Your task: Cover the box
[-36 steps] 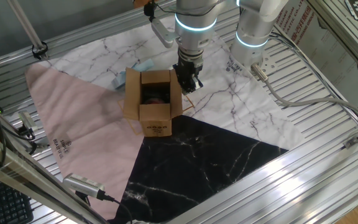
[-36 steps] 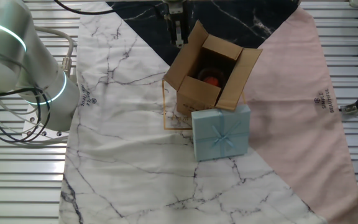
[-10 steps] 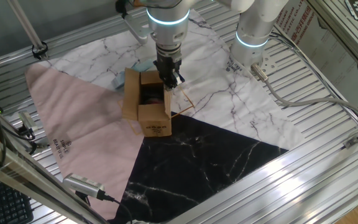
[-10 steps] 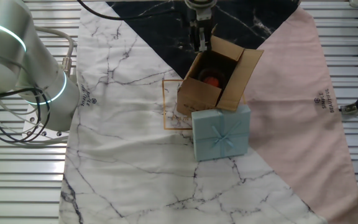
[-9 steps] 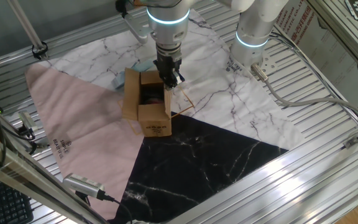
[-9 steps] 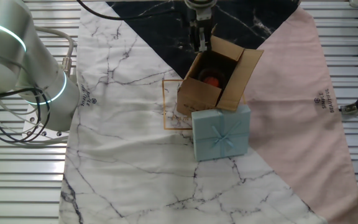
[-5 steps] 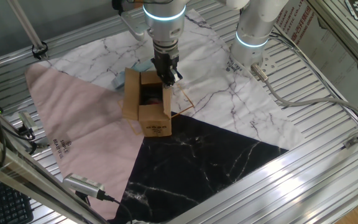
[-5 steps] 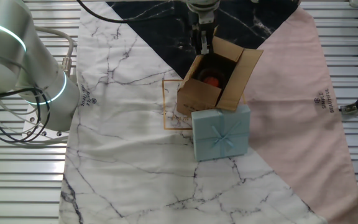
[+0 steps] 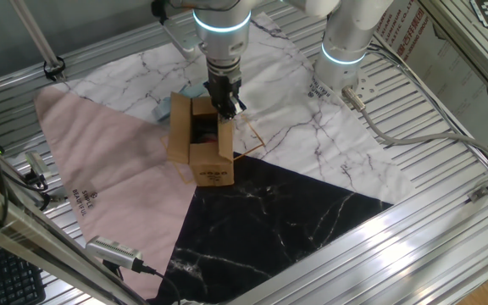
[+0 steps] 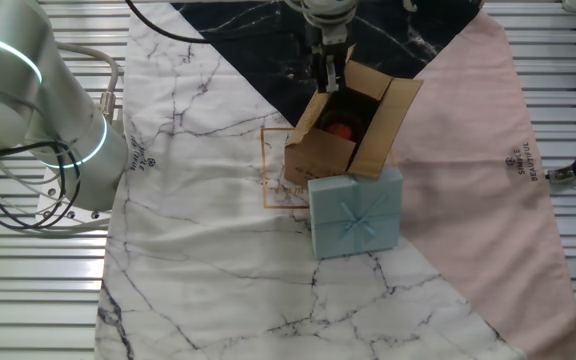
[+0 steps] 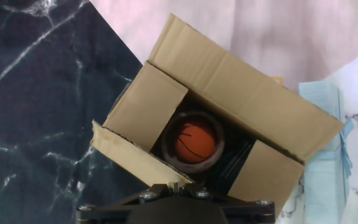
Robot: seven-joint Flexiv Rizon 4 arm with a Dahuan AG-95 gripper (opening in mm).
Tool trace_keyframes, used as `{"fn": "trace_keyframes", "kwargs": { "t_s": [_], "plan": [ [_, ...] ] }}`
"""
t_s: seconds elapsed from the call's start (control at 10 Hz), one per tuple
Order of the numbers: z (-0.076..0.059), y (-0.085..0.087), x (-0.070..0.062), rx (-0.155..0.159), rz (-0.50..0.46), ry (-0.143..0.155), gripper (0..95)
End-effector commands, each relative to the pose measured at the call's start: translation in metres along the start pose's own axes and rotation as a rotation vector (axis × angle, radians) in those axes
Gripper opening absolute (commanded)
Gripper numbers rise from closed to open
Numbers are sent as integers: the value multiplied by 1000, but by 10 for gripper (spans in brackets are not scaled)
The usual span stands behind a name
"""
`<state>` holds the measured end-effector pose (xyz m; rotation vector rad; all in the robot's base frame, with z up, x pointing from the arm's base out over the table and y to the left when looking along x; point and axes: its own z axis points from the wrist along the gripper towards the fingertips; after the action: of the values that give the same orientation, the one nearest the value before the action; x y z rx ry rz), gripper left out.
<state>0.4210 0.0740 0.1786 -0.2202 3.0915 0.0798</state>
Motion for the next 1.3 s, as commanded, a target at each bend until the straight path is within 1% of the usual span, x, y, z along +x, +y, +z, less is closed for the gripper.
{"fn": "trace_keyframes", "kwargs": {
  "t_s": [0.1,0.3,0.6,0.9,1.0,1.3],
  "plan": [
    [2,-1,-2,1,1,3,0],
    [11,-4,-7,3,-3,5,0],
    [21,-8,-9,0,-5,5,0],
    [31,-11,-11,-11,3,0,0],
    [32,-11,-11,-16,7,-3,0],
    [37,-12,-12,-17,13,-3,0]
  ]
}}
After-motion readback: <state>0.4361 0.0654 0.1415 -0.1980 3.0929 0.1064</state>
